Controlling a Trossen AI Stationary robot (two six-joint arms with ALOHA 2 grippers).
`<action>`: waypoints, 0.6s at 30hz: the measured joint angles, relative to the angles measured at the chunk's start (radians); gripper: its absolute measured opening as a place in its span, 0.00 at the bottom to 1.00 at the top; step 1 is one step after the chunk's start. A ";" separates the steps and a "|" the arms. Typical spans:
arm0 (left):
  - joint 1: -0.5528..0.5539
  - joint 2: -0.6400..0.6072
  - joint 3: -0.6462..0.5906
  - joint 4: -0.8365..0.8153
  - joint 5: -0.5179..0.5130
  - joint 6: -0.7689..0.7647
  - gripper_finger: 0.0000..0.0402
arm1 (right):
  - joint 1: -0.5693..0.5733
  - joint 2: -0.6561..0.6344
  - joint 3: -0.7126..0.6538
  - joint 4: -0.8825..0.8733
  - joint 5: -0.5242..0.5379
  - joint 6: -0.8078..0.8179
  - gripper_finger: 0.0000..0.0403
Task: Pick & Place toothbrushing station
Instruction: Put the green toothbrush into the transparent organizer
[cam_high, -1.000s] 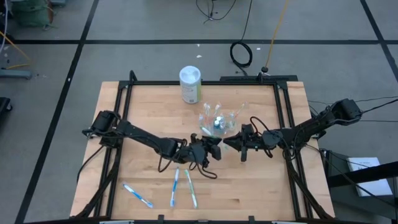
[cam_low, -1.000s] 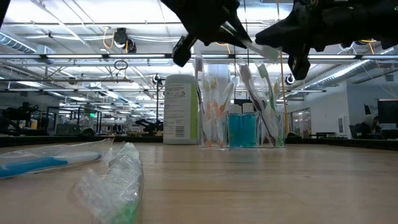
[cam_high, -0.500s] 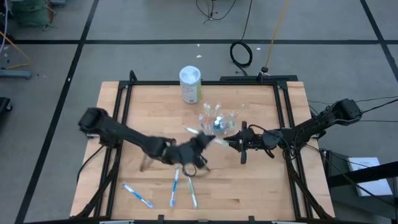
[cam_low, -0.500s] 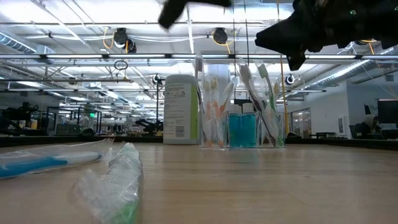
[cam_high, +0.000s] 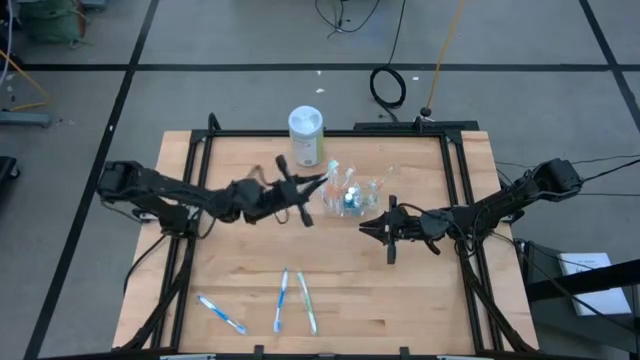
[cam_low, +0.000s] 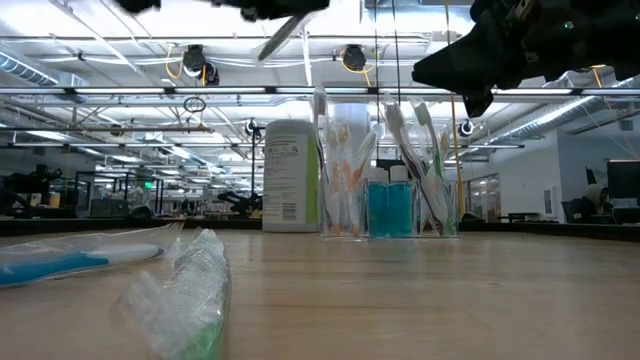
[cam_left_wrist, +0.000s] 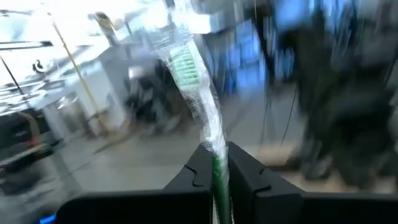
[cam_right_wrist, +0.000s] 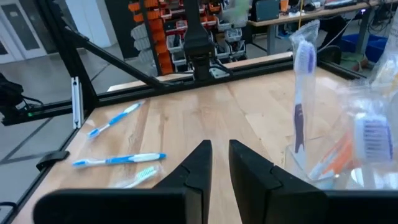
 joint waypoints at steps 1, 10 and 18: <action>-0.010 0.016 -0.051 0.137 0.011 -0.038 0.02 | 0.000 0.000 0.000 -0.003 0.000 0.004 0.11; -0.104 0.401 -0.119 0.775 0.015 -0.080 0.02 | -0.002 0.000 0.000 0.015 0.001 0.007 0.11; -0.063 0.620 0.140 0.786 -0.042 -0.005 0.04 | -0.009 0.000 0.001 0.052 0.002 0.002 0.11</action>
